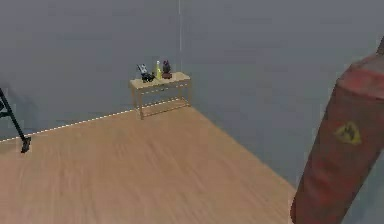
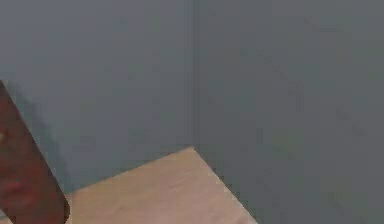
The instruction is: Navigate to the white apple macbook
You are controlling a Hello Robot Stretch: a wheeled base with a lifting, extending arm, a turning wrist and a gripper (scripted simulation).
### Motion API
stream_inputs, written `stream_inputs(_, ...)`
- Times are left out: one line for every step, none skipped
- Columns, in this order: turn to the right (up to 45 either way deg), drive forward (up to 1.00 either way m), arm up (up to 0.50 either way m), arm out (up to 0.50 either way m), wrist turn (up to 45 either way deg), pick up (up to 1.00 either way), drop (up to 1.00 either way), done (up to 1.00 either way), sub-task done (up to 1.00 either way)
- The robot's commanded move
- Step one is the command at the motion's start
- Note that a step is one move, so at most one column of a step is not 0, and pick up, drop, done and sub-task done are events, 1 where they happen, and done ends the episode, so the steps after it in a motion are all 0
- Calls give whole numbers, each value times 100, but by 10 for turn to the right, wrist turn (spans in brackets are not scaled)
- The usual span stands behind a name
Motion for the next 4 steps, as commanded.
stream_inputs(-450,0,0,0,0,0,0,0,0)
stream_inputs(-450,0,0,0,0,0,0,0,0)
stream_inputs(-450,0,0,0,0,0,0,0,0)
stream_inputs(-30,0,0,0,0,0,0,0,0)
